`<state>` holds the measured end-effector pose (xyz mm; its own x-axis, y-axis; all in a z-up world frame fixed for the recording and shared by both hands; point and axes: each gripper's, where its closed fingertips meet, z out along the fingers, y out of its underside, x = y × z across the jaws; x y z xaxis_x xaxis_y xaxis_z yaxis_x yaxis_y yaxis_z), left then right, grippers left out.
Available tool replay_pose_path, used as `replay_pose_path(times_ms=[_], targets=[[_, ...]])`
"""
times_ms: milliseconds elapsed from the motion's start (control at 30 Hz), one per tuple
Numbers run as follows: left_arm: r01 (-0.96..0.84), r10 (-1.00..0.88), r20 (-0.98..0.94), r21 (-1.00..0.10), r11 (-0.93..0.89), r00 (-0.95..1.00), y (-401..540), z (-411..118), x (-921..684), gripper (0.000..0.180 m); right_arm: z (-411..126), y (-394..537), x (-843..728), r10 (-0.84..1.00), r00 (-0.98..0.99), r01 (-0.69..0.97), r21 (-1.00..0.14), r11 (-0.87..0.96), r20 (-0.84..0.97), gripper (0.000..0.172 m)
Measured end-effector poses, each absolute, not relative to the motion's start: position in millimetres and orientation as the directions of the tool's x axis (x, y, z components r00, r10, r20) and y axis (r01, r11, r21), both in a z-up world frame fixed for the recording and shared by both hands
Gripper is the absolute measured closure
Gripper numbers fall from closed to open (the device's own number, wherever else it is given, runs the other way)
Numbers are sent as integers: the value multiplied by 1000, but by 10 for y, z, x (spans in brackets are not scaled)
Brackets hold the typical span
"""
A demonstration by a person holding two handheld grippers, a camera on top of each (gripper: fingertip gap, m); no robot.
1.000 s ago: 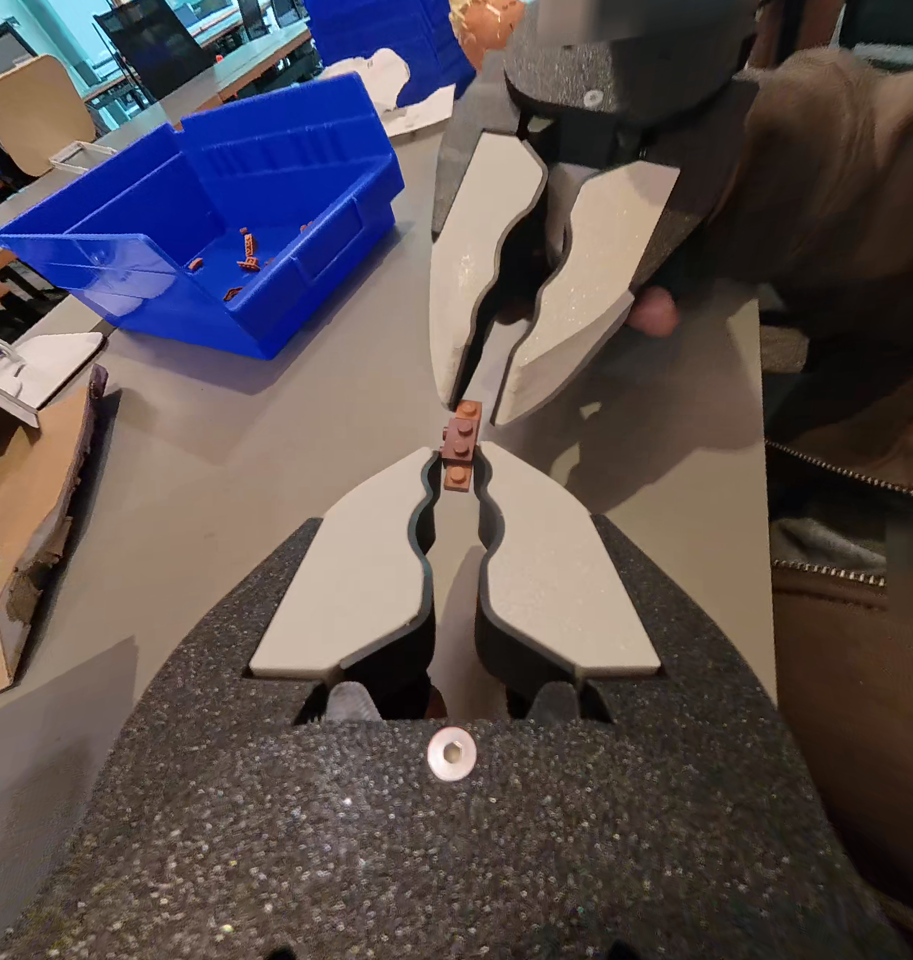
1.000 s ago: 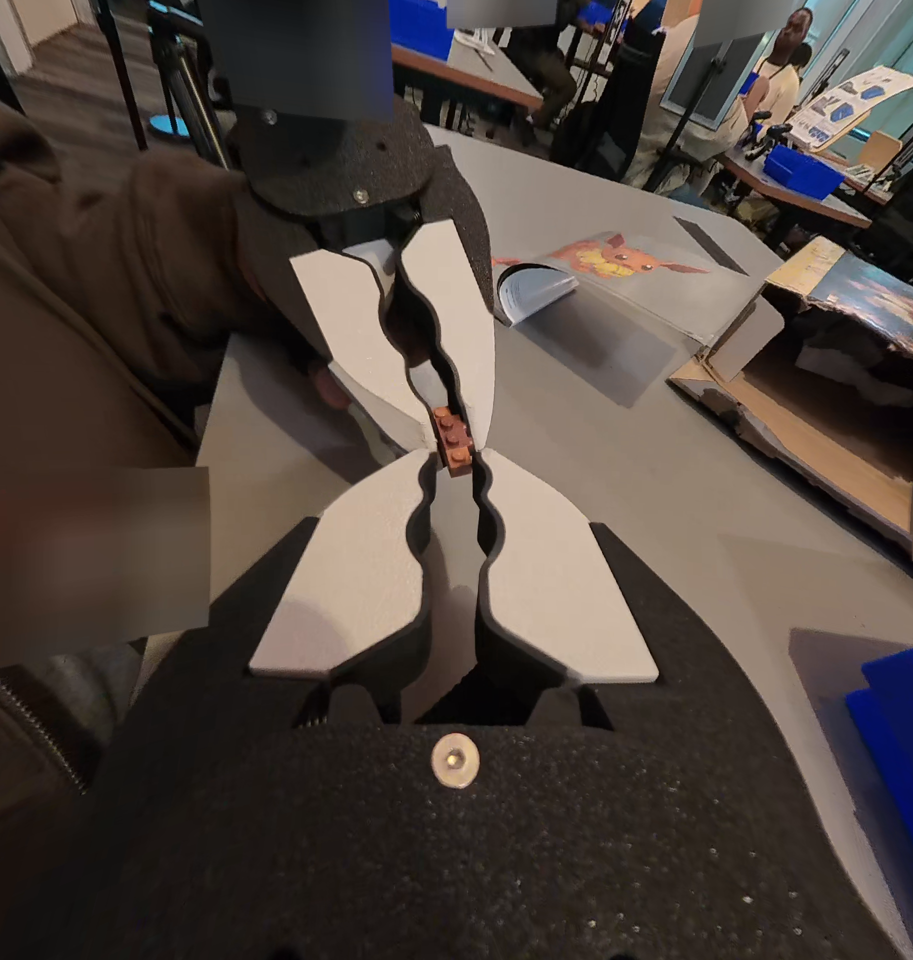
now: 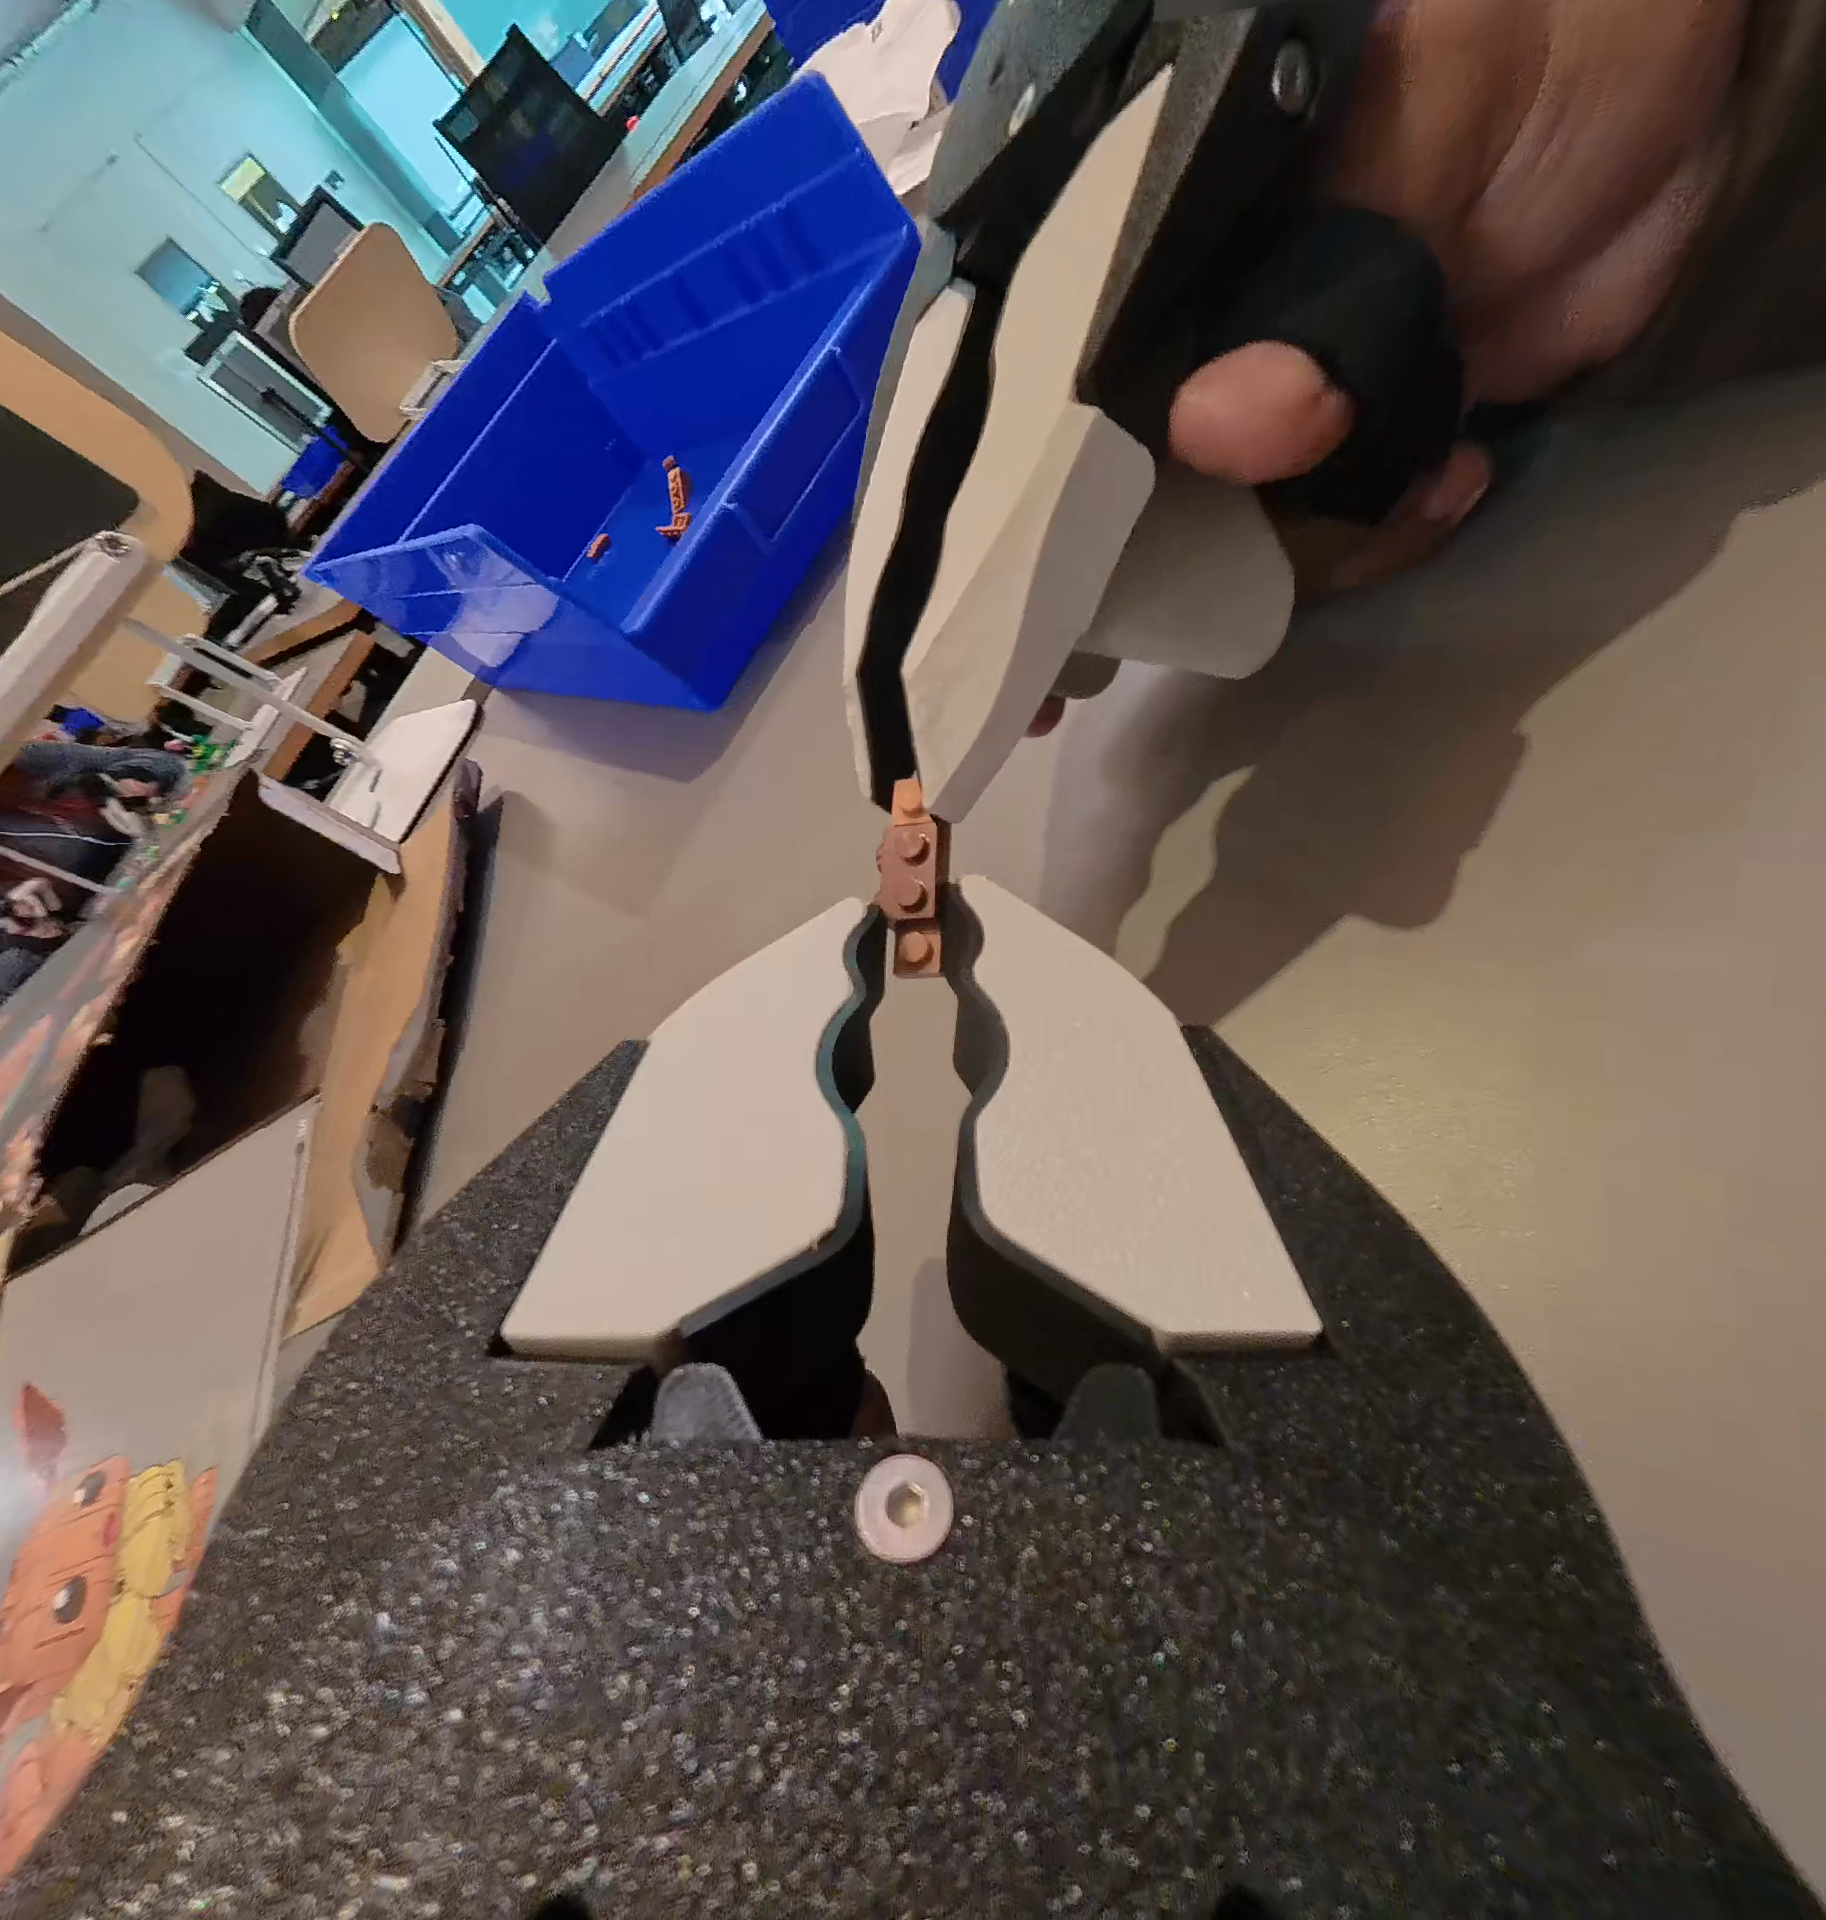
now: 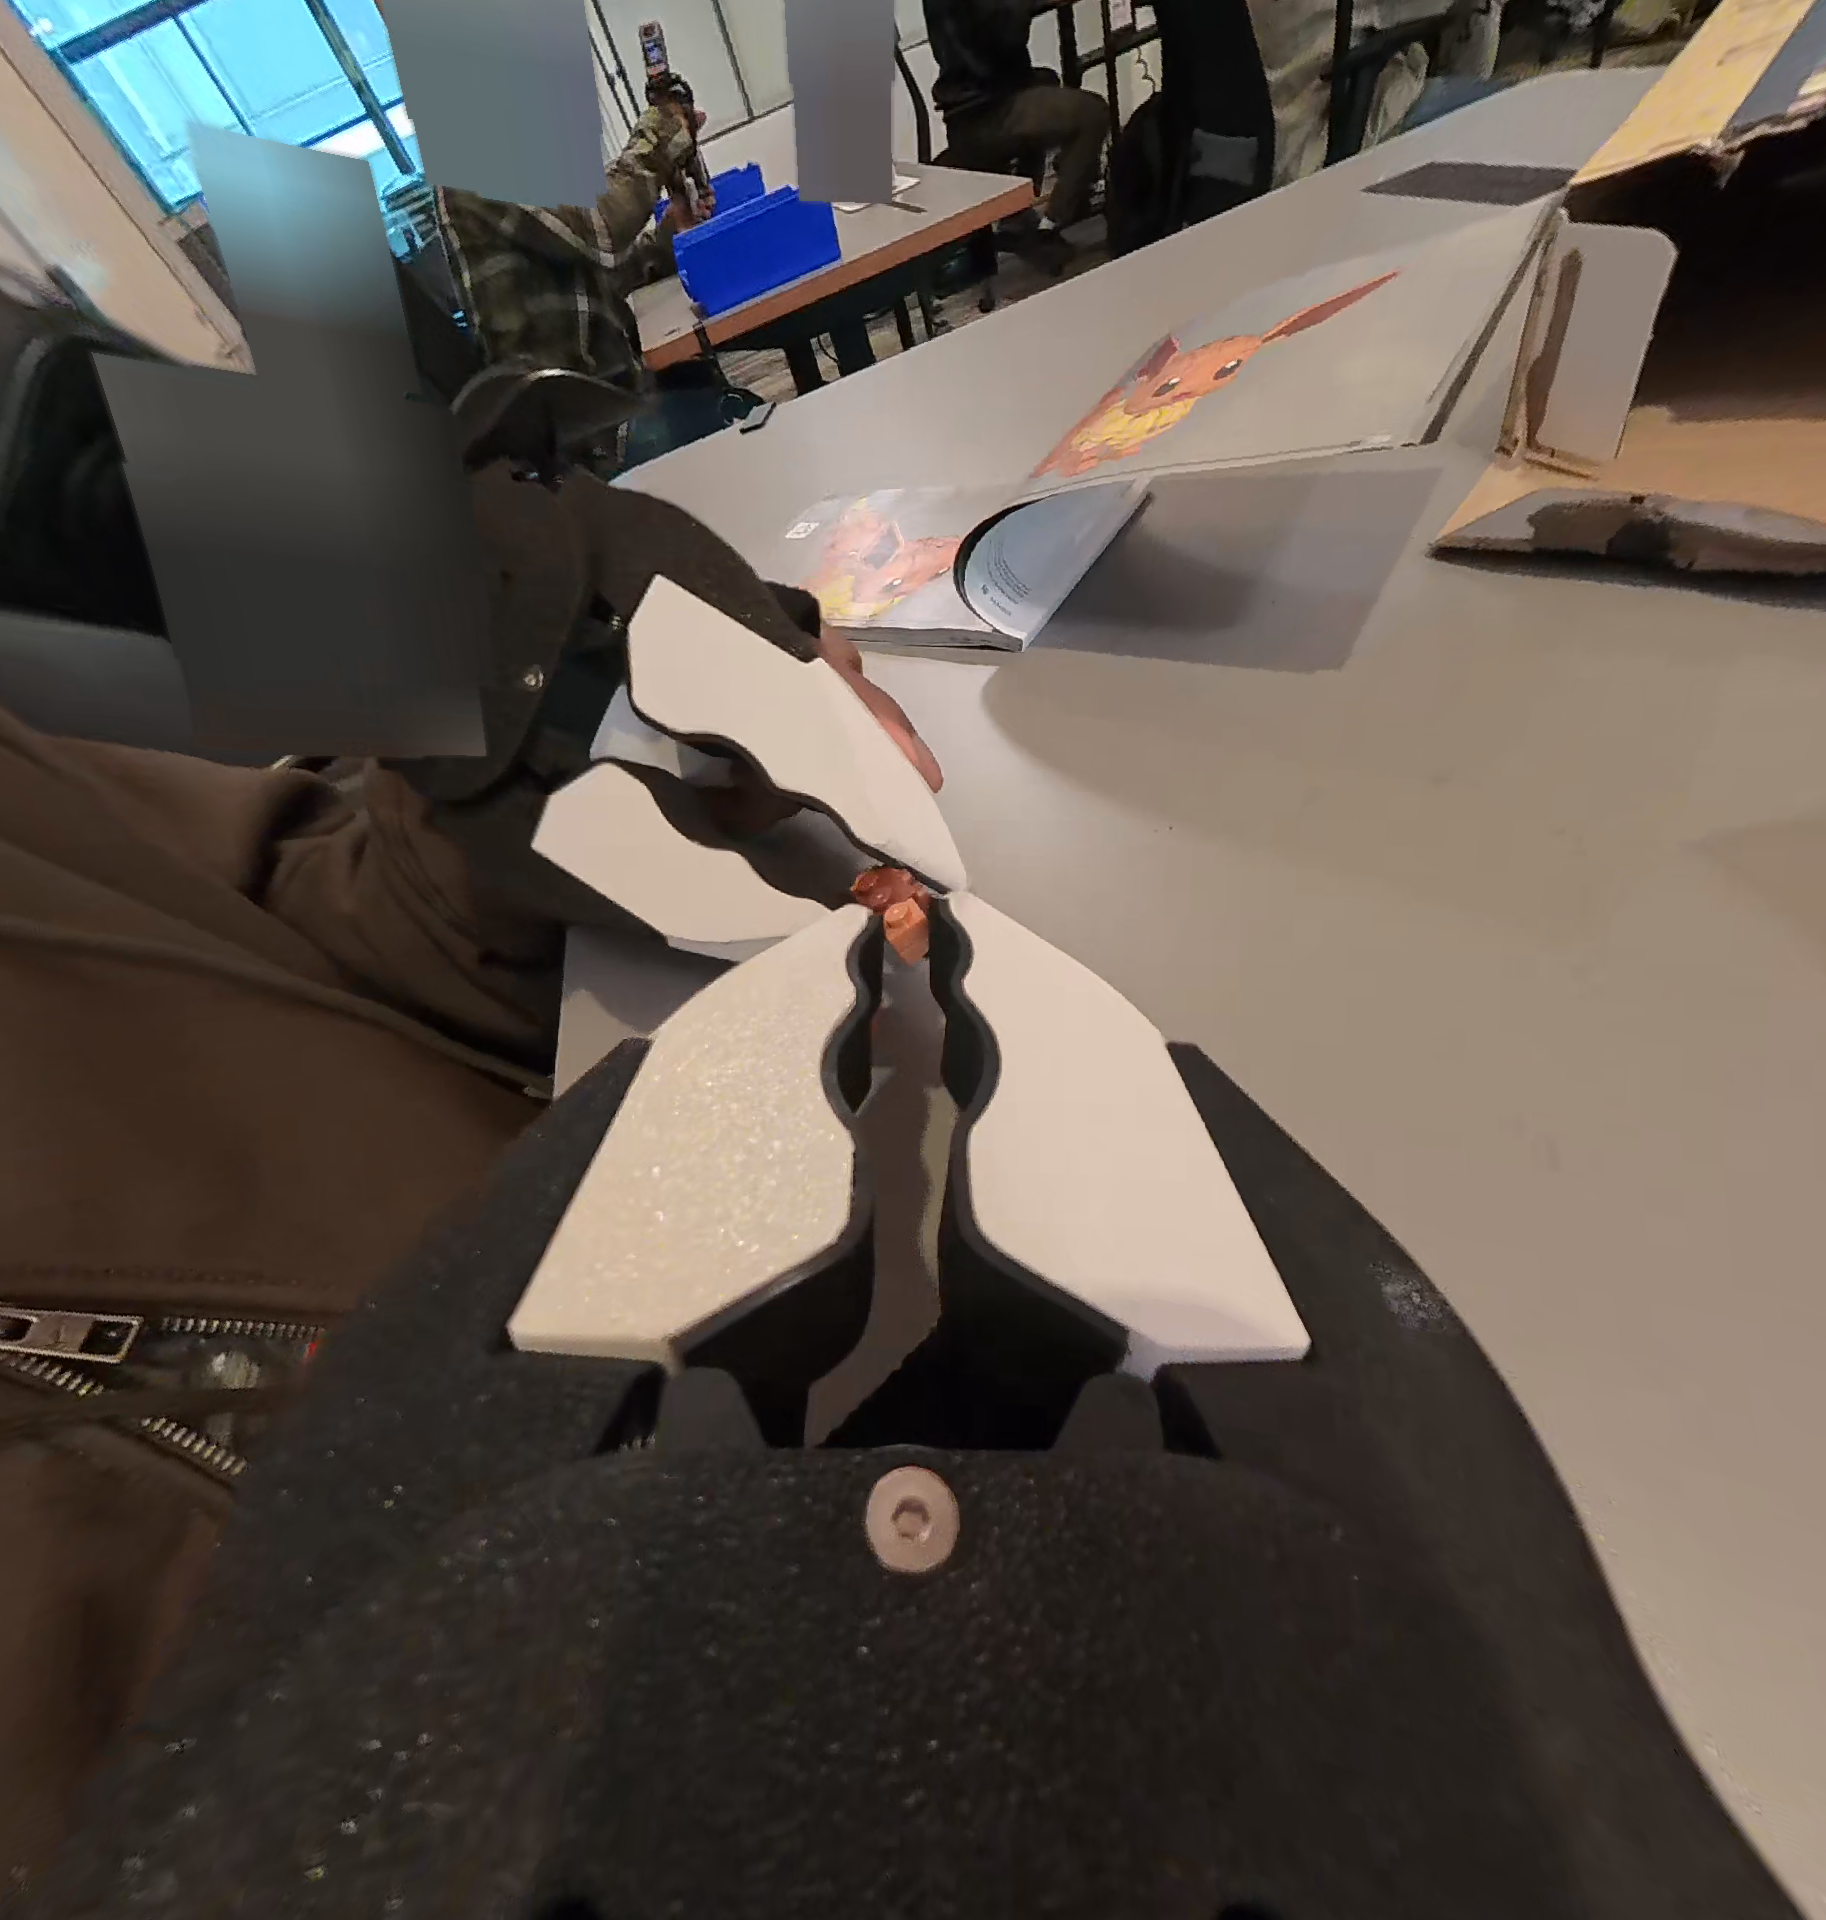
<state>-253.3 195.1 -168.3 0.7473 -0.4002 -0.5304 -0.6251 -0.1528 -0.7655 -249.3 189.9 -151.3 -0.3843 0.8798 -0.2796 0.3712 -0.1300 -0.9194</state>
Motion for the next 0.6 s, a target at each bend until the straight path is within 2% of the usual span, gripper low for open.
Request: replay_pose_path(times_ms=[133, 167, 233, 267, 333, 467, 600], targets=[[-685, -363, -604, -712, -155, 710, 1977, -1694, -2573, 169, -1516, 1930, -2512, 880, -359, 377, -911, -168, -311, 165], [-696, -393, -602, -699, -162, 696, 1963, -1742, -2554, 169, -1463, 1994, -2524, 889, -331, 339, -919, -200, -315, 172], [-752, -420, -640, -630, -191, 643, 1960, -1893, -2549, 169, -1279, 2186, -2482, 875, -308, 224, -922, -316, -375, 172], [-752, -410, -645, -631, -191, 645, 1973, -1882, -2542, 169, -1236, 2262, -2446, 874, -299, 193, -922, -337, -382, 172], [-691, -415, -584, -702, -173, 697, 1972, -1807, -2501, 169, -1272, 2311, -2389, 912, -275, 195, -946, -258, -305, 172], [-628, -413, -524, -760, -170, 745, 1954, -1746, -2536, 169, -1392, 2100, -2359, 927, -351, 244, -968, -48, -135, 166], [-640, -415, -533, -748, -177, 738, 1960, -1767, -2541, 169, -1519, 1900, -2389, 912, -399, 246, -947, 205, 94, 159]])
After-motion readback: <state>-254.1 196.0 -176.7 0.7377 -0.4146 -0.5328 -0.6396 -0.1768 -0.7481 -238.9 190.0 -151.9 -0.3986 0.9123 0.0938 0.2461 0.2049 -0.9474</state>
